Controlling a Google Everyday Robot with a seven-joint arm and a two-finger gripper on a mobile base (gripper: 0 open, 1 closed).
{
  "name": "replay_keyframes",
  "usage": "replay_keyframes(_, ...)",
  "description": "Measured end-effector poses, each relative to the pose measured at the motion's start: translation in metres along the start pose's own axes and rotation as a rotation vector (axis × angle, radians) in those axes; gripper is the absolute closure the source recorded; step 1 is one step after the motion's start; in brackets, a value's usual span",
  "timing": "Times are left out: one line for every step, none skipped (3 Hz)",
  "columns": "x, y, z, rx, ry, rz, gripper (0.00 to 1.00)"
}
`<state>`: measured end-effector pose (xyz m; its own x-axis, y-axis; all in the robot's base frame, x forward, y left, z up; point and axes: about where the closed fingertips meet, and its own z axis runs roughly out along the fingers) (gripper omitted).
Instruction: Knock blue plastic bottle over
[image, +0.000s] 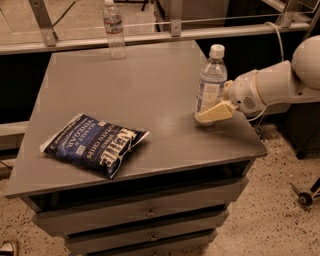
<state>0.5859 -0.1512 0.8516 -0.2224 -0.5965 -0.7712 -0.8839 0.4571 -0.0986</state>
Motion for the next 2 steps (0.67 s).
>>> replay_keyframes(-0.01,-0.009,0.01,-0.023,0.063,-0.045,0.93)
replay_keyframes(-0.01,-0.012,0.025,-0.061,0.158,-0.11,1.0)
